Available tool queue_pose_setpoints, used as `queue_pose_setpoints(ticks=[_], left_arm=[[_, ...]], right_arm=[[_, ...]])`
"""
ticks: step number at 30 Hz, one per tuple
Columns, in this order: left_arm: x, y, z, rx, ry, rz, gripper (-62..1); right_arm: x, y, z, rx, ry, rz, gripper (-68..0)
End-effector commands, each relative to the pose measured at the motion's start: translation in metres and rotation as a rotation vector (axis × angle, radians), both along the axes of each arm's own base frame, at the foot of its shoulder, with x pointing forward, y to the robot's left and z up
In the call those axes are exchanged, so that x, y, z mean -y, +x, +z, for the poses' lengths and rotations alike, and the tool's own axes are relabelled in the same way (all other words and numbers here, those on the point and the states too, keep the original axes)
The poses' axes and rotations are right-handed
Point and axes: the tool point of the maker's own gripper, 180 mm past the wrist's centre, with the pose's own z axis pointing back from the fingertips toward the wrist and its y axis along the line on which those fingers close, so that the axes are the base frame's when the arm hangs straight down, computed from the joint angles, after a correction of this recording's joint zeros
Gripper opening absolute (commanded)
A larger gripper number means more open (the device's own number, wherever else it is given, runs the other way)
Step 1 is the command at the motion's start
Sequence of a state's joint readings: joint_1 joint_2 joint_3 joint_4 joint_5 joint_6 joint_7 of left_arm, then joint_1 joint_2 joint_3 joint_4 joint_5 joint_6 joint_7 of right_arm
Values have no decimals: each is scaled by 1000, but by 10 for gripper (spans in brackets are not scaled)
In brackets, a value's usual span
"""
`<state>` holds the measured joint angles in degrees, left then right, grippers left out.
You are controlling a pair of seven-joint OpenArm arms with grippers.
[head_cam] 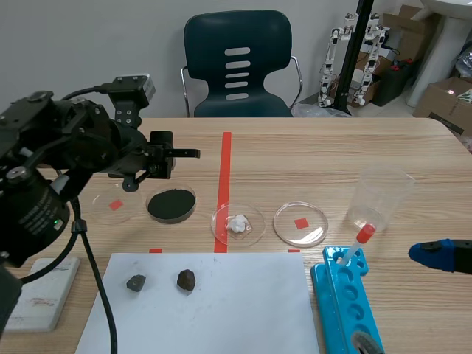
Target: Lower the mineral onto the iron filings and hold still
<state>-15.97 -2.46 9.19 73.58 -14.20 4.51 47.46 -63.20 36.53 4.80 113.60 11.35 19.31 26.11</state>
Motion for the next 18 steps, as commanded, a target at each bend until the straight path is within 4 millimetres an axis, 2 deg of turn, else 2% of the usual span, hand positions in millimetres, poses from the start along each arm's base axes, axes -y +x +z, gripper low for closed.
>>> queue_pose_setpoints(ticks=[1,10,18], left_arm=[[-5,0,15,48,6,-4,-460],[3,-46,85,294,-37,-140,-460],[22,-103,117,467,-72,-286,-459]], right_arm=[[-2,3,5,17,17,-1,-88],[-2,3,5,17,17,-1,-88],[-2,3,5,17,17,-1,-88]])
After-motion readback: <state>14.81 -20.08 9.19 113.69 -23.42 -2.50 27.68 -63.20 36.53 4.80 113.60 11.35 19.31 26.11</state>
